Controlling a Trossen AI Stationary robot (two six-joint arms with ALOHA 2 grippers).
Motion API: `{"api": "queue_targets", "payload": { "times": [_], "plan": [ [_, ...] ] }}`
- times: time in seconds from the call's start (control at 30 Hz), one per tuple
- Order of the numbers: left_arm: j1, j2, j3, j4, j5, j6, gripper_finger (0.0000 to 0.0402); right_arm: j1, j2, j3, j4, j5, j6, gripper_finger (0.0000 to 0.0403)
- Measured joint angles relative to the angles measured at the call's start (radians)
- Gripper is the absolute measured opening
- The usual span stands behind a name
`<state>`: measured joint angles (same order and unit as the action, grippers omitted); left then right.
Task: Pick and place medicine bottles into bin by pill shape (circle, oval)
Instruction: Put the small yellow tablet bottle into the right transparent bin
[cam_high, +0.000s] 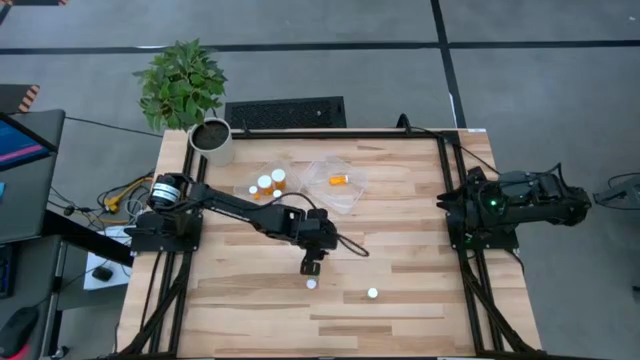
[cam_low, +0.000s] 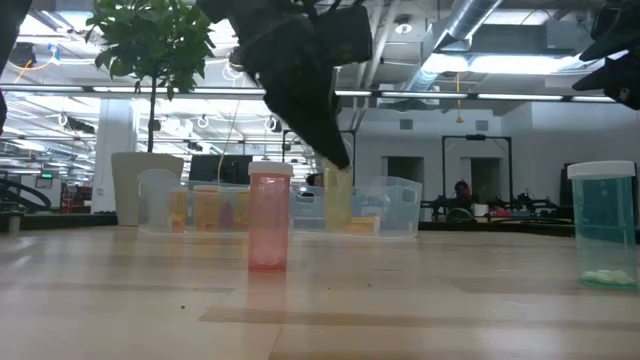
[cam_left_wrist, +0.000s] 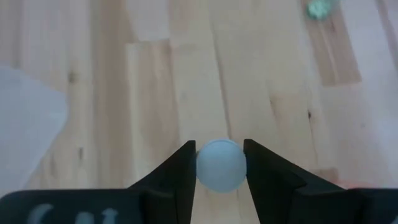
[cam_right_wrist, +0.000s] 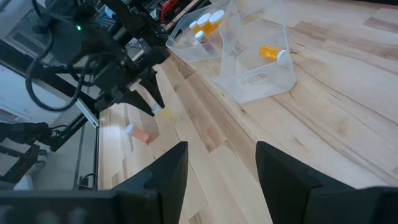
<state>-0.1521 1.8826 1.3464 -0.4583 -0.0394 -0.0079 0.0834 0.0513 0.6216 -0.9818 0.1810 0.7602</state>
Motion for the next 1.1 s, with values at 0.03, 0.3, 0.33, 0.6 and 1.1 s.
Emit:
{"api": "queue_targets", "payload": {
  "times": [0.03, 0.3, 0.33, 0.6, 1.1],
  "plan": [
    [0.007, -0.012, 0.0, -0.001, 0.0, -0.018, 0.0113, 0.0, 0.0, 0.0, 0.001, 0.0, 0.0, 0.0201],
    [0.116, -0.128, 0.0, 0.004, -0.06, -0.194, 0.0112, 0.0, 0.0, 0.0, -0.001, 0.0, -0.005, 0.0201],
    [0.133, -0.143, 0.0, 0.005, -0.086, -0.209, 0.0115, 0.0, 0.0, 0.0, -0.001, 0.0, -0.006, 0.0201],
    [0.278, -0.189, 0.0, 0.026, -0.183, -0.209, 0.0119, 0.0, 0.0, 0.0, -0.001, 0.0, -0.008, 0.0201],
    [0.451, -0.036, 0.0, 0.055, -0.134, -0.11, 0.0121, 0.0, 0.0, 0.0, -0.001, 0.002, 0.0, 0.0201]
  ]
}}
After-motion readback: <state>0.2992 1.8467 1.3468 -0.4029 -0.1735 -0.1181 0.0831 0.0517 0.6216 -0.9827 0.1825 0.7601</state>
